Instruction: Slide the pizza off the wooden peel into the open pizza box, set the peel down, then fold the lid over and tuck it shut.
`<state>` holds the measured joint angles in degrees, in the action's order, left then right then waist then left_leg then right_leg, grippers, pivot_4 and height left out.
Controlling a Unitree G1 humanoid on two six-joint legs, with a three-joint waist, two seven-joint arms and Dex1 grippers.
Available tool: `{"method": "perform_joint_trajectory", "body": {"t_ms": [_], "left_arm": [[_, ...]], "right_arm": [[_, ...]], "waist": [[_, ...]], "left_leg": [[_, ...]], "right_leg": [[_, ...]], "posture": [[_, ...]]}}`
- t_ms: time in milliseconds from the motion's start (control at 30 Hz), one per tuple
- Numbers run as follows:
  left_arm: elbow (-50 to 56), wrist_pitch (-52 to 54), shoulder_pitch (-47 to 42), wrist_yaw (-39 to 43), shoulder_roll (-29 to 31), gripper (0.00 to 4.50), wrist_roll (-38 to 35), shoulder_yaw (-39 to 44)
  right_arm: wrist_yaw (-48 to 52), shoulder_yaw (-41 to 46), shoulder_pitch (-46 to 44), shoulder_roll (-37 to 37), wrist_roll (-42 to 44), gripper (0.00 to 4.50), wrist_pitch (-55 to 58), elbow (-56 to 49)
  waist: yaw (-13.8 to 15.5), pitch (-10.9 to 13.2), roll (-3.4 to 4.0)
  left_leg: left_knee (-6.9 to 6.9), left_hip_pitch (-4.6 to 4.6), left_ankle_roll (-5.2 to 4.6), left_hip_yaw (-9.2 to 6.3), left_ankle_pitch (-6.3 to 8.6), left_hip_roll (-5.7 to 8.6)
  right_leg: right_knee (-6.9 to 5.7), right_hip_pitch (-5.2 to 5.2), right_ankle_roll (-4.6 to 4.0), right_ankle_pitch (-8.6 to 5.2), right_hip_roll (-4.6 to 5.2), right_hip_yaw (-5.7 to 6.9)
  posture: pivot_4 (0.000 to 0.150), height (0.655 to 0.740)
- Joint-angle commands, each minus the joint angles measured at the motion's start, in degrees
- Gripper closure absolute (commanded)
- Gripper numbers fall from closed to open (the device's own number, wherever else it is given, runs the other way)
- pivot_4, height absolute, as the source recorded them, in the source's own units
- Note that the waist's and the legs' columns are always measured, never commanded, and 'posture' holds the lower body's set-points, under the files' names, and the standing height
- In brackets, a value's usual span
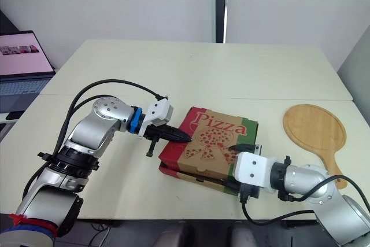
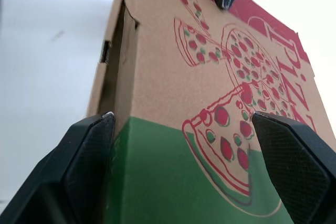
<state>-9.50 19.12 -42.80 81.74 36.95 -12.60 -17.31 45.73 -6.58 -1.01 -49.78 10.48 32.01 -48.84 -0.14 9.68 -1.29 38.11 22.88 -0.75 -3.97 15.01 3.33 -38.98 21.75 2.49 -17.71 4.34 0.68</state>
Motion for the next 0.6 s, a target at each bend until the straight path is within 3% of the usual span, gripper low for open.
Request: {"method": "perform_joint_trajectory", "body": {"t_ms": [33,167,467,600], "left_arm": [[0.32,-0.41,0.35,-0.52,-0.16,4.5,1.62,-0.91],[0.2,-0.46,0.14,-0.61,-0.25,4.5,1.75,-0.87],[-0.21,-0.75,-0.11,-0.53,-0.25,4.5,1.81,-0.76],[-0.29,-0.79,-0.17,-0.57,-0.25,4.5,1.76,-0.7]], "right_arm": [[0.95,4.24,0.2,-0.61,3.18,0.06,1.15,-3.25],[1.95,8.8,1.87,-0.39,8.77,0.06,4.27,-4.24],[8.34,31.94,8.33,-5.14,29.08,0.06,18.01,-2.44],[9.99,35.03,14.48,-8.34,24.67,0.06,16.47,1.0]], "waist": [[0.0,0.0,0.0],[0.01,0.0,0.0],[0.1,0.0,-0.01],[0.17,-0.01,-0.01]], "left_leg": [[0.0,0.0,0.0,0.0,0.0,0.0],[0.0,-0.01,0.0,-0.01,0.0,0.0],[-0.01,-0.06,-0.03,-0.01,0.01,-0.01],[-0.01,-0.08,-0.03,-0.02,0.02,0.0]], "right_leg": [[0.0,0.0,0.0,0.0,0.0,0.0],[0.0,-0.01,0.0,0.0,-0.01,0.0],[0.02,-0.11,0.0,0.0,0.0,0.02],[0.03,-0.16,0.0,0.0,0.0,0.03]], "posture": [[0.15,0.7281],[0.15,0.7281],[0.15,0.7281],[0.15,0.7281]]}}
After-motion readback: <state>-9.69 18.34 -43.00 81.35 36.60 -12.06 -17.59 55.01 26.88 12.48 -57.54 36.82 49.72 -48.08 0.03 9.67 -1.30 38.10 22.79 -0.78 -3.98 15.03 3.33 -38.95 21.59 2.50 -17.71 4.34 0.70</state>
